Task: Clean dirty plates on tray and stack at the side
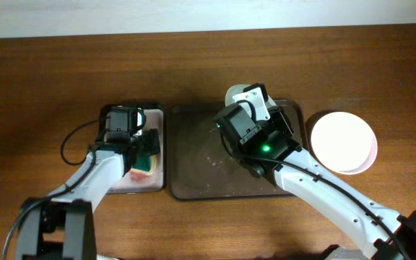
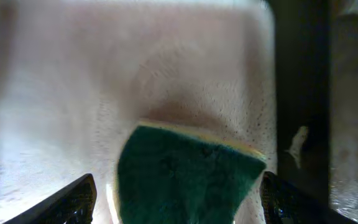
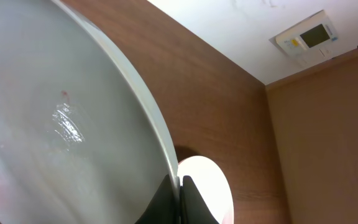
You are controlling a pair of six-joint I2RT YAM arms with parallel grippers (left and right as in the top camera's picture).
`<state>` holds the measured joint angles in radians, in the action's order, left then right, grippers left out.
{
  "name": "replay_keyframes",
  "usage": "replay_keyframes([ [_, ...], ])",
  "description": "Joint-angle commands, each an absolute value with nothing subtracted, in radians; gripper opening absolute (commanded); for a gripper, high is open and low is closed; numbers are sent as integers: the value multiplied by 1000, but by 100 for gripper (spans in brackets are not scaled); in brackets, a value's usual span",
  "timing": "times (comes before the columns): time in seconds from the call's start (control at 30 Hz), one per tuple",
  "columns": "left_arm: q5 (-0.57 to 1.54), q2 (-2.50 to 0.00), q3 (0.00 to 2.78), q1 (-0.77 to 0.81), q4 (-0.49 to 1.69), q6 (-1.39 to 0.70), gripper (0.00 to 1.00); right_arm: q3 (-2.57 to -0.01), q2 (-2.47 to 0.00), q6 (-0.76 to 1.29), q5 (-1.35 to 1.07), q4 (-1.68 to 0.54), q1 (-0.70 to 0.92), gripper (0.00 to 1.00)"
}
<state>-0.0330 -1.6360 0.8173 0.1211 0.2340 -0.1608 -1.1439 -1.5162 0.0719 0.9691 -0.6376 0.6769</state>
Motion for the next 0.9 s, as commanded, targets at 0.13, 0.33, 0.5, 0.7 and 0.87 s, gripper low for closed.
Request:
replay_keyframes([
  [0.13, 4, -1735, 835, 118, 186, -159, 55, -1164, -1492, 86, 995, -632, 682, 4],
  [0.33, 1, -1732, 835, 117, 165, -159, 2, -1164, -1492, 86, 995, -636, 682, 4],
  [0.5, 0, -1728, 839, 118, 173, -159, 0, -1164, -1492, 85, 996, -636, 682, 4],
  [0.7, 1, -1647, 868, 118, 238, -159, 72, -1164, -1492, 85, 1004, -636, 682, 4],
  [0.87, 1, -1549, 870, 118, 314, -159, 77, -1164, -1486, 86, 1085, -617, 680, 4],
])
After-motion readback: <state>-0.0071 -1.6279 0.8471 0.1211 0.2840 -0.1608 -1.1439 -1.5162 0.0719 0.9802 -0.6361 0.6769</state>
